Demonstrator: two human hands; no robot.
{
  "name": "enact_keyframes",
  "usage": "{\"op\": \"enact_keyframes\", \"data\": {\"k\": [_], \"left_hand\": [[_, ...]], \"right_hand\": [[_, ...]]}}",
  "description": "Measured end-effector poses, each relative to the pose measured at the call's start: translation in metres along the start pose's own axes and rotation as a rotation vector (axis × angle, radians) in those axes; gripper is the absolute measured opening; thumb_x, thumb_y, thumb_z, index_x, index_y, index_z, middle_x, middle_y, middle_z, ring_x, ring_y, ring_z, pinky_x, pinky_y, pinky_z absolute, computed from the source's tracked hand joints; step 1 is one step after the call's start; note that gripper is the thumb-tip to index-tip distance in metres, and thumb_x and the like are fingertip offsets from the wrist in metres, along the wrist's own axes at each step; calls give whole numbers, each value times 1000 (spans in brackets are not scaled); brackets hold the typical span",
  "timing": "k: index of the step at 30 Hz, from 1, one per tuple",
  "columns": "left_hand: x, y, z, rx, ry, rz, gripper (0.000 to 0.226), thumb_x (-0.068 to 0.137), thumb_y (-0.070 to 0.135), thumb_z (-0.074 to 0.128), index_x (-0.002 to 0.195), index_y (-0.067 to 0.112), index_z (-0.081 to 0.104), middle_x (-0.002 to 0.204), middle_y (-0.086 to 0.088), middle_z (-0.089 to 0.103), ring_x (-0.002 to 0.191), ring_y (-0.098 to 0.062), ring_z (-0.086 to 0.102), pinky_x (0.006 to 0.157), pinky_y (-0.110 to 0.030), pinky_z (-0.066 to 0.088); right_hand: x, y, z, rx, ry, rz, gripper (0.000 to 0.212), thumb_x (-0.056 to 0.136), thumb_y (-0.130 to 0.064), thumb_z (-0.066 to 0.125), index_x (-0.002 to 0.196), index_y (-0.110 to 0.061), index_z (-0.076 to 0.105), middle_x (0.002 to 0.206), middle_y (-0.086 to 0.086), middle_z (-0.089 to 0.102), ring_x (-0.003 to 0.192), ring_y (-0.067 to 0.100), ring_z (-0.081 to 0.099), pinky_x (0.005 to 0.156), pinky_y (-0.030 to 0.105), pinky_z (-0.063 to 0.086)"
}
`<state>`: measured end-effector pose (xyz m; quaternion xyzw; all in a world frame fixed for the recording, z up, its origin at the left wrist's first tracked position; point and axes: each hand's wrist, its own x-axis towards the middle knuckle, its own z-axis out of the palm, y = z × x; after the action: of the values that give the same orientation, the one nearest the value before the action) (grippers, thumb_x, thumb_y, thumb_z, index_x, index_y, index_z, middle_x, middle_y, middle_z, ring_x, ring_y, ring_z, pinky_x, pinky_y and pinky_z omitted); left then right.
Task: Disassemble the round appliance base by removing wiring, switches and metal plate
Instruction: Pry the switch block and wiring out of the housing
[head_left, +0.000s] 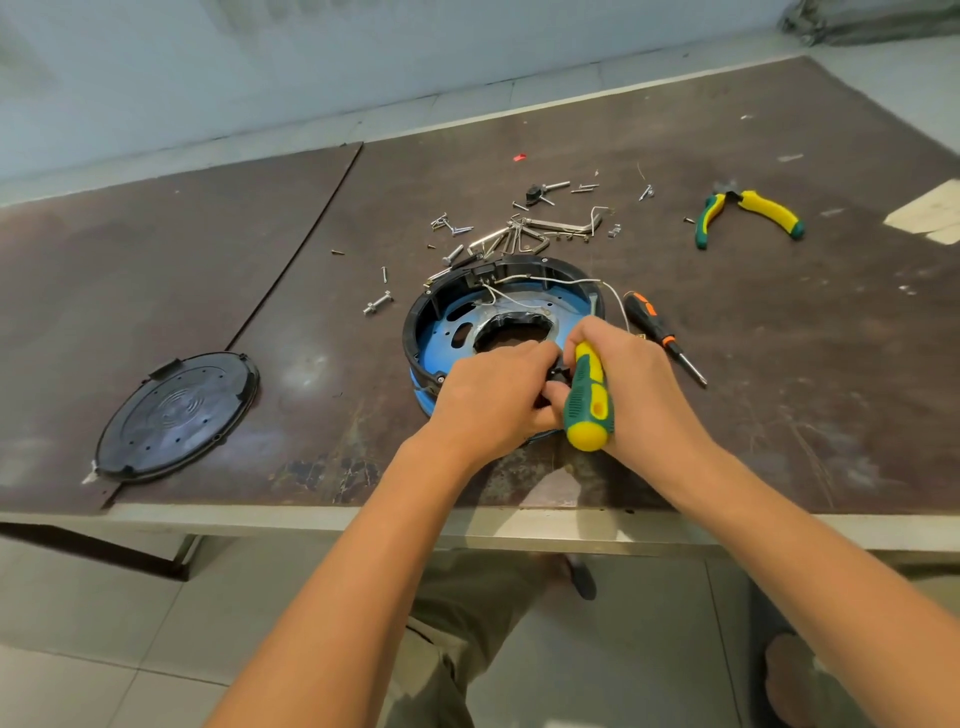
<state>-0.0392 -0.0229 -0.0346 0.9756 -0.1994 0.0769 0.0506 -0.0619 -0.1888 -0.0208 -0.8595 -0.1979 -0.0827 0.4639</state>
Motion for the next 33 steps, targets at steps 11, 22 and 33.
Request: {"op": "enact_keyframes", "data": {"k": [11, 22, 33], "left_hand": [[-2, -3, 1, -119, 22, -20, 80, 66, 92, 47, 121, 34, 44, 94, 15, 65, 79, -4, 59, 57, -18, 37], [7, -2, 6, -51, 143, -62, 44, 89, 72, 45, 109, 33, 48, 84, 19, 53, 71, -4, 52, 53, -23, 40], [-6, -14, 19, -15, 415, 77, 45, 90, 62, 56, 108, 22, 67, 99, 10, 67, 97, -13, 63, 109, -42, 38]], "right_hand": [[21, 48, -45, -103, 232, 27, 23, 77, -5, 79, 85, -17, 60, 76, 5, 66, 64, 17, 55, 62, 25, 44], [27, 124, -90, -165, 477, 242, 18, 88, -15, 77, 95, -12, 61, 90, 17, 69, 83, 40, 63, 67, 27, 40], [15, 59, -59, 917, 69, 122, 43, 98, -31, 43, 75, -13, 75, 69, 19, 61, 70, 33, 64, 71, 33, 58]]}}
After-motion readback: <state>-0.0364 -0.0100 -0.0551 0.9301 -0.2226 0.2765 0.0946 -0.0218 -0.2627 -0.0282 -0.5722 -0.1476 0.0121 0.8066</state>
